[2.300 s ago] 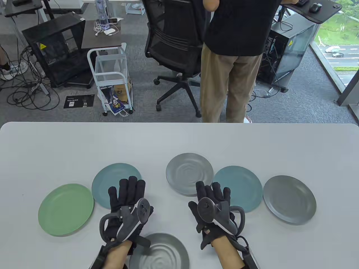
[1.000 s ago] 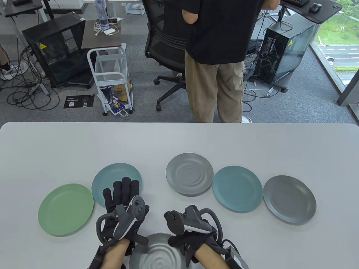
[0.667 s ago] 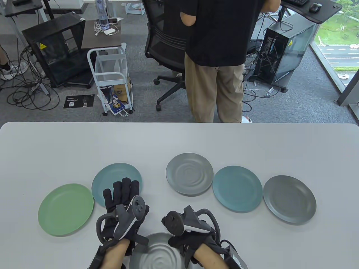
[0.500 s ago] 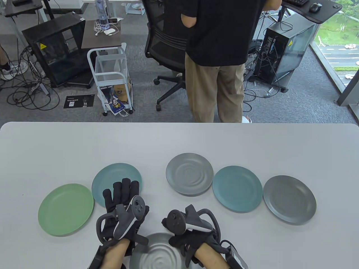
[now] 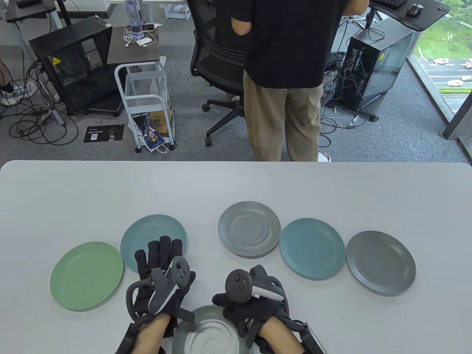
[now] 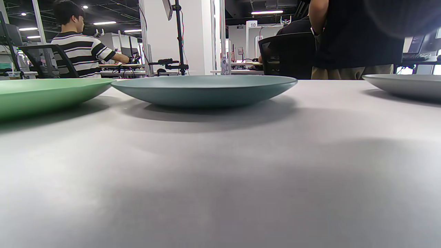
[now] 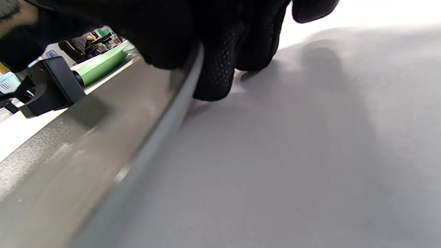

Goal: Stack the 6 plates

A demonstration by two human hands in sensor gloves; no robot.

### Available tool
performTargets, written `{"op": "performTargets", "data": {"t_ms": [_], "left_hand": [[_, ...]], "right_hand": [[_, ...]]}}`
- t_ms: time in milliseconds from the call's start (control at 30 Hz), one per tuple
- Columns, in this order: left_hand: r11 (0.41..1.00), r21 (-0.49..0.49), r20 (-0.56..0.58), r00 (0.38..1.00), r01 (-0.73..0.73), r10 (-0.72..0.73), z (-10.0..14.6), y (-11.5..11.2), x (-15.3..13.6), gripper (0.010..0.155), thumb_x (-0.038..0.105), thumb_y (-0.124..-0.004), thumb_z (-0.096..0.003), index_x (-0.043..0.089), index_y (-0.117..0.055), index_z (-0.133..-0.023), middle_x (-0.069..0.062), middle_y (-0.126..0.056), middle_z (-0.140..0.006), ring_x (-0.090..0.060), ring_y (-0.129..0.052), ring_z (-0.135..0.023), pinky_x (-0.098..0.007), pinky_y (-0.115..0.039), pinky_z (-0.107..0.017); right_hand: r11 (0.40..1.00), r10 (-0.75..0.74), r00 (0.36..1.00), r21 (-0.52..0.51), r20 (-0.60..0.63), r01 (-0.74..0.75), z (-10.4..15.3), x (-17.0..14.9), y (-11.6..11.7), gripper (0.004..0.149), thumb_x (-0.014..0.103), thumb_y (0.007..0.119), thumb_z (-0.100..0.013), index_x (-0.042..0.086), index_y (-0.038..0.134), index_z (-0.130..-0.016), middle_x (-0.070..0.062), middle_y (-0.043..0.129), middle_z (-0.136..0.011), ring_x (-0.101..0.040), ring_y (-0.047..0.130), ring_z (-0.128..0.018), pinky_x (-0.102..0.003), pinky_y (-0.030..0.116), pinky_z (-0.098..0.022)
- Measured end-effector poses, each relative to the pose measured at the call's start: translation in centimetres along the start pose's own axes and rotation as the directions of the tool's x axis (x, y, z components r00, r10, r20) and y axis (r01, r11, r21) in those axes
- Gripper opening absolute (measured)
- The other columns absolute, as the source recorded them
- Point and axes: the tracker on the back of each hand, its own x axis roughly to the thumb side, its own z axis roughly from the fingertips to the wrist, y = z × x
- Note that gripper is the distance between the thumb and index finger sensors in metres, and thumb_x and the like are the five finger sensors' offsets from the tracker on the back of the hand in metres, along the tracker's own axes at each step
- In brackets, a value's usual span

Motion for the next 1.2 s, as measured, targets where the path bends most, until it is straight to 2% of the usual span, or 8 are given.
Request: {"op": "performTargets", "data": {"t_ms": [400,900,1200], "left_hand": [[1.000,0.004,-0.001,1.000,-0.015,0.015,-0.1,0.0,-0.2,0.094,0.072,-0.070,-0.0308,0.049,-0.015,-0.103,0.021,-0.010,-0.117,-0.012,-0.012,-0.116,-0.048,-0.005,-0.085],[1.000,0.001,-0.001,1.000,-0.024,0.024,-0.2,-0.1,-0.2,0.094,0.072,-0.069,-0.0308,0.048,-0.015,-0.103,0.020,-0.010,-0.117,-0.012,-0.012,-0.116,-0.049,-0.005,-0.085],[1.000,0.001,-0.001,1.000,-0.025,0.025,-0.2,-0.1,-0.2,0.094,0.072,-0.070,-0.0308,0.048,-0.015,-0.103,0.020,-0.010,-0.117,-0.012,-0.012,-0.116,-0.049,-0.005,-0.085]], "right_hand": [[0.998,-0.031,0.999,-0.059,-0.022,0.029,0.5,-0.9,-0.9,0.048,0.031,0.063,-0.054,0.025,0.057,-0.101,0.003,0.085,-0.075,-0.029,0.066,-0.087,-0.059,0.041,-0.075],[0.954,-0.128,0.978,-0.292,-0.163,0.076,2.1,-5.2,-2.9,0.047,0.031,0.062,-0.054,0.024,0.059,-0.100,0.004,0.086,-0.074,-0.028,0.067,-0.086,-0.059,0.039,-0.076],[0.918,-0.181,0.953,-0.390,-0.241,0.076,2.8,-6.9,-3.4,0.047,0.032,0.062,-0.054,0.025,0.060,-0.100,0.005,0.086,-0.074,-0.028,0.068,-0.085,-0.059,0.037,-0.076]]}}
